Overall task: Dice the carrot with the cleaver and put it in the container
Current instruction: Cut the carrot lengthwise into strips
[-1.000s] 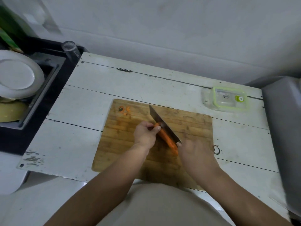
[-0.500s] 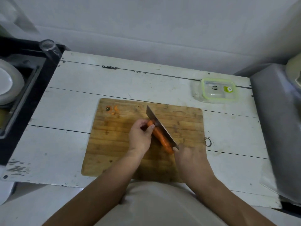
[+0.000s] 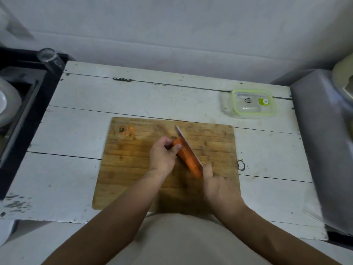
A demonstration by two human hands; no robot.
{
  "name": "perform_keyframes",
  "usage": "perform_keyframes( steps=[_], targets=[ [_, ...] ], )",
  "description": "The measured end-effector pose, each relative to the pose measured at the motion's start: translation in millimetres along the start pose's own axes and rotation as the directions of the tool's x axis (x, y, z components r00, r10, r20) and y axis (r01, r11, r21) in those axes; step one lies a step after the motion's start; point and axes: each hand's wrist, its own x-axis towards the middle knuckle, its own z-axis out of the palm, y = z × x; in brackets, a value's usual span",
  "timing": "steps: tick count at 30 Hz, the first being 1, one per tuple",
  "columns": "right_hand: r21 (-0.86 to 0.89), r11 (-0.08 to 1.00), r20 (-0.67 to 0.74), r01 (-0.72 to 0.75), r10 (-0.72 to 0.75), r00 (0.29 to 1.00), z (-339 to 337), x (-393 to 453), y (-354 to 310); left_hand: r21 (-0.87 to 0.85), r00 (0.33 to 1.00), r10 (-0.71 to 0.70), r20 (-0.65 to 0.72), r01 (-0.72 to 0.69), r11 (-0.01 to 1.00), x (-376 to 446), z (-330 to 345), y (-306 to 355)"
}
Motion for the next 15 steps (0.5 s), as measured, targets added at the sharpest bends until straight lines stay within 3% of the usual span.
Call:
perform_keyframes(
  steps=[4, 7, 9, 11, 12, 15],
  targets=[
    [0.198, 0.979, -0.029, -0.044, 0.05, 0.998, -2.2, 14.5, 19.1, 0.167, 0.998, 0.039, -0.045, -0.031, 0.986, -7.1, 1.4, -8.0],
    [0.263, 0.964, -0.07, -0.027, 0.046, 0.996, 1.5, 14.8, 21.0, 0.055, 0.995, -0.015, -0.098, 0.021, 0.998, -10.8, -6.9, -12.8],
    [0.331, 0.943, -0.115, -0.029, 0.07, 0.991, 1.4, 17.8, 23.8, 0.13, 0.984, 0.11, -0.138, -0.092, 0.987, -7.3, -8.4, -9.3],
    [0.367, 0.93, -0.152, -0.027, 0.089, 0.984, -1.7, 20.3, 30.1, 0.309, 0.962, 0.27, -0.043, -0.244, 0.919, -8.7, -8.2, -0.1],
    [0.38, 0.925, -0.169, -0.022, 0.093, 0.981, -3.3, 20.3, 33.4, 0.371, 0.96, 0.28, 0.022, -0.268, 0.889, -10.1, -6.5, 2.8],
    [0.411, 0.912, -0.185, -0.006, 0.09, 0.979, -5.0, 16.6, 42.0, 0.492, 0.987, 0.133, 0.088, -0.159, 0.856, -16.3, 4.7, 8.8]
  ],
)
